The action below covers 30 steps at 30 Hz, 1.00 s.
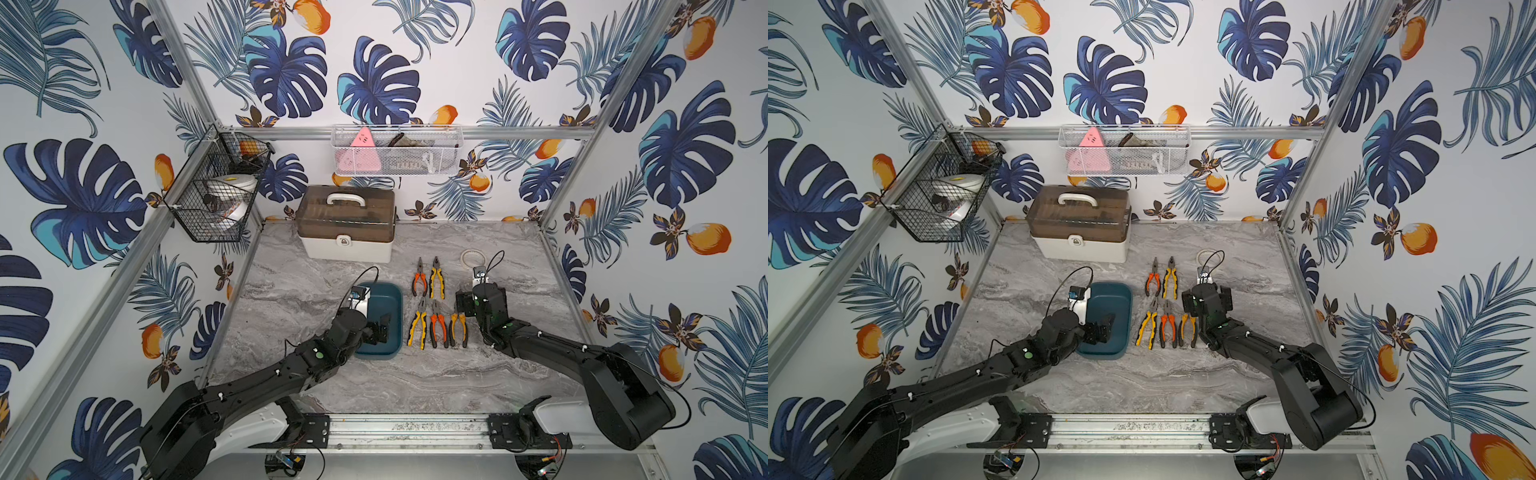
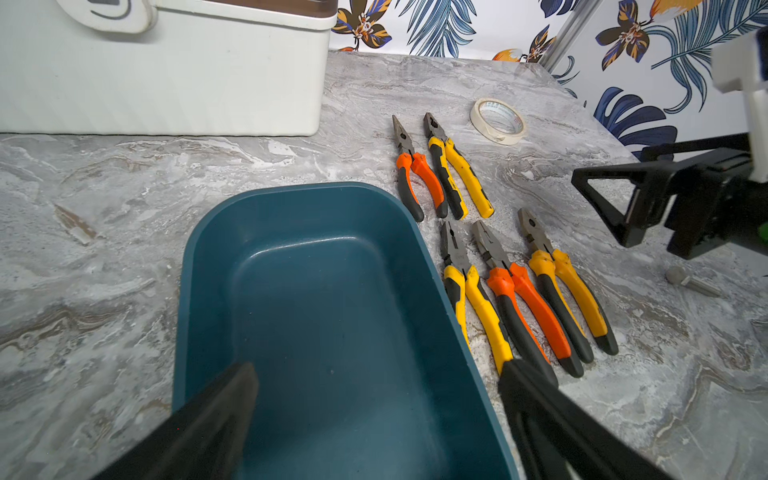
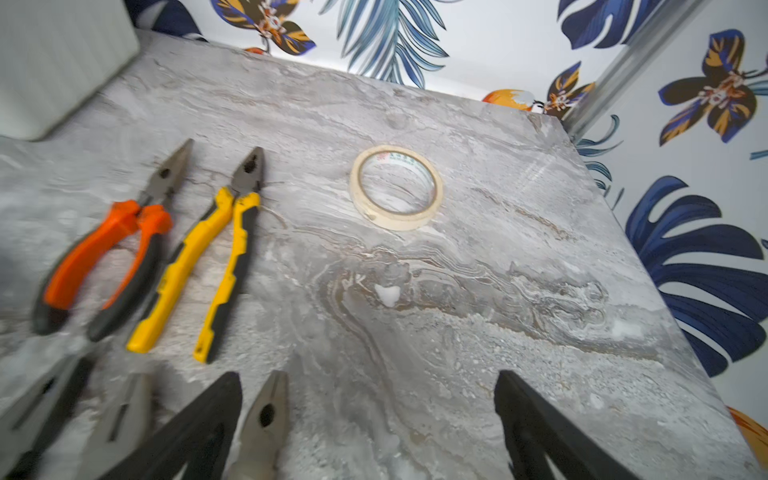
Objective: Take the pliers out of the storage box
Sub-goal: Reset both arms
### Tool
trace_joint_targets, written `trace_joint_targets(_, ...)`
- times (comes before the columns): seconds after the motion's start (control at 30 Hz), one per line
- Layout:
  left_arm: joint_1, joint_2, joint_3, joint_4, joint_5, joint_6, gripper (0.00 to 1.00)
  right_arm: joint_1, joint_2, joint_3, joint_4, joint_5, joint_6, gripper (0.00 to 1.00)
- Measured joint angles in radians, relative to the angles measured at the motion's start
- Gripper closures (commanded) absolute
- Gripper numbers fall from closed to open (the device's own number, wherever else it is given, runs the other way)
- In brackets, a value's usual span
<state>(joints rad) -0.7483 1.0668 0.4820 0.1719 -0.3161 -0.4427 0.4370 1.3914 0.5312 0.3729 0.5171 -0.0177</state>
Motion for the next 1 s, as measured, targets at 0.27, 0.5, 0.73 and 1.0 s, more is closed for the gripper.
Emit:
trace_joint_targets(0.27,0.000,0.070,0.039,-0.016,0.006,0.000,0.01,-0.171,0.143,-0.057,0.226,-0.085,-0.021,0.01)
trace_joint_targets(0.5,0.000,0.103,0.042,-0.005,0.068,0.000,0.01,-0.264,0.268,-0.159,0.484,-0.169,-0.026,0.01)
trace_joint_targets(0.73,-0.005,0.065,0.009,0.025,0.079,0.028,0.01,-0.268,0.274,-0.145,0.571,-0.212,-0.023,0.00)
trace_joint_targets(1.0,-0.028,-0.088,-0.109,0.165,-0.174,0.242,0.01,-0.268,0.275,-0.142,0.582,-0.216,-0.019,0.00)
